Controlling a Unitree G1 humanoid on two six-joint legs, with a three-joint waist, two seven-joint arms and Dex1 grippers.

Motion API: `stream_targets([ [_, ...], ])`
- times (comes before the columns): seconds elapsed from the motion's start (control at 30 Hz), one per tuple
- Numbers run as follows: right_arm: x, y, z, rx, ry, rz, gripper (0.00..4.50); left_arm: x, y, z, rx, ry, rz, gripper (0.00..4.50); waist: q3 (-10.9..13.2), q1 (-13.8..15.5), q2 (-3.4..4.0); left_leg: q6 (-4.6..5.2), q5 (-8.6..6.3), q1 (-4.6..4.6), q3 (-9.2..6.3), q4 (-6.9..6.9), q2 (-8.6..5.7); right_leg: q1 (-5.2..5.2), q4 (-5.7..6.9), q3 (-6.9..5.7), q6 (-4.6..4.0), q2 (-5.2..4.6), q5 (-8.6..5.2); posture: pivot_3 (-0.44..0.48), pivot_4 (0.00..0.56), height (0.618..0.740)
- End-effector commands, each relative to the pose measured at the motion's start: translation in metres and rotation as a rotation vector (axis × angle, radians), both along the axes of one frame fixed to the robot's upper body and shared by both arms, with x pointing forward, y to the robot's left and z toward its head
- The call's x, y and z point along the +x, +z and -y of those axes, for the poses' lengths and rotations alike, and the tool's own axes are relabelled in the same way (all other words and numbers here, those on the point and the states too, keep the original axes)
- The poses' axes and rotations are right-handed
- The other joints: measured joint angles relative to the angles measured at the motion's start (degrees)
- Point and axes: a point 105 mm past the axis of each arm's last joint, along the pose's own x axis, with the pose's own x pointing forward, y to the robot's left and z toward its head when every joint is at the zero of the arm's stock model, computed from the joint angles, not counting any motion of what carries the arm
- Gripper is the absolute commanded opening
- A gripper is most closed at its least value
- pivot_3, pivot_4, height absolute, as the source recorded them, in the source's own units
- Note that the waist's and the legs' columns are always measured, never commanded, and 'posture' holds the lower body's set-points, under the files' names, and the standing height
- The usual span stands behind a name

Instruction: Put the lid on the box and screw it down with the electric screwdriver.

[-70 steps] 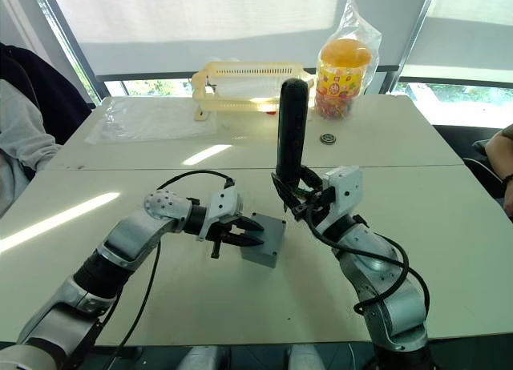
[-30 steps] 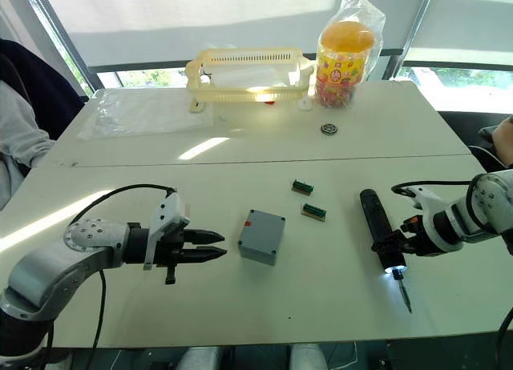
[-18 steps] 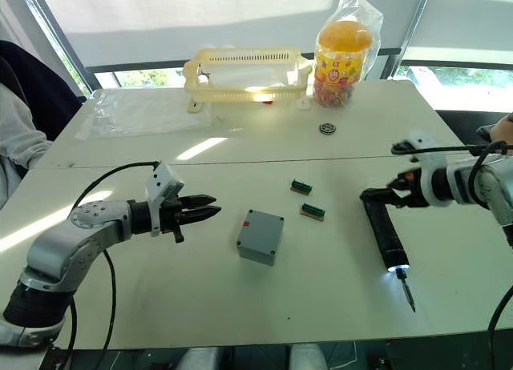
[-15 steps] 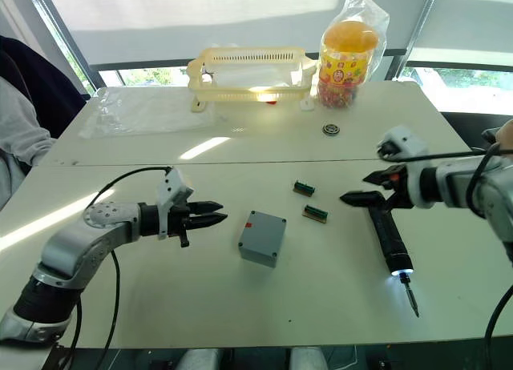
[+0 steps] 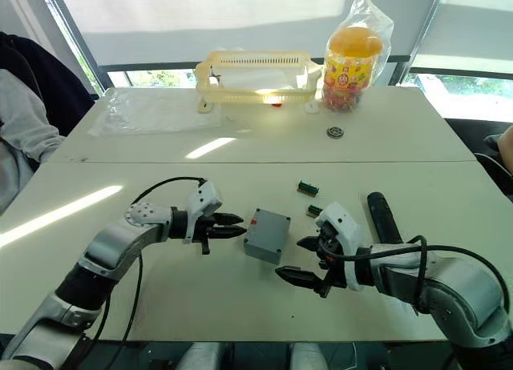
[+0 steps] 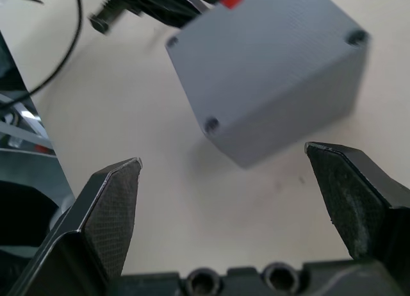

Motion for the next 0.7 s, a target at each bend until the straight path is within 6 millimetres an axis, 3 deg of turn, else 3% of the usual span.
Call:
stream_targets([
  [0.03,-0.003,0.000,-0.014,0.016,0.029,0.011,4.46,0.011,0.004,0.013,0.008,-0.033,0.071,1.33,0.0,-0.1,-0.01,0.00,0.00,0.00,0.02,0.01,0.00,0.00,0.00,0.01,0.01,0.00,0.01,0.000,0.150,0.740],
  [0.3,-0.009,0.001,-0.031,0.074,0.040,-0.015,4.46,0.037,0.009,0.031,-0.006,-0.020,0.155,1.33,0.0,-0.2,-0.02,0.00,0.00,0.01,-0.01,0.01,0.00,-0.02,0.06,-0.02,0.06,0.00,0.03,0.000,0.150,0.740],
  [0.47,0.001,0.022,0.003,-0.035,-0.040,0.131,4.46,0.053,0.014,-0.011,0.046,0.124,0.199,1.33,0.0,-0.7,-0.01,0.00,0.00,0.00,-0.01,0.00,0.00,-0.06,0.12,0.00,0.12,0.00,0.07,0.000,0.150,0.740],
  [0.6,0.009,0.026,0.020,-0.095,-0.042,0.187,4.46,0.031,0.021,-0.041,0.061,0.128,0.161,1.33,0.0,-1.5,-0.02,0.01,0.00,0.13,-0.02,-0.17,0.02,-0.06,0.16,0.00,0.12,0.01,0.06,0.000,0.150,0.740],
  [0.7,0.016,0.017,0.020,-0.120,-0.015,0.204,4.46,0.000,0.021,-0.043,0.053,0.050,0.081,1.33,0.0,-1.5,-0.03,0.01,0.00,0.15,-0.03,-0.20,0.04,-0.05,0.20,-0.02,0.12,0.02,0.06,0.000,0.150,0.740],
])
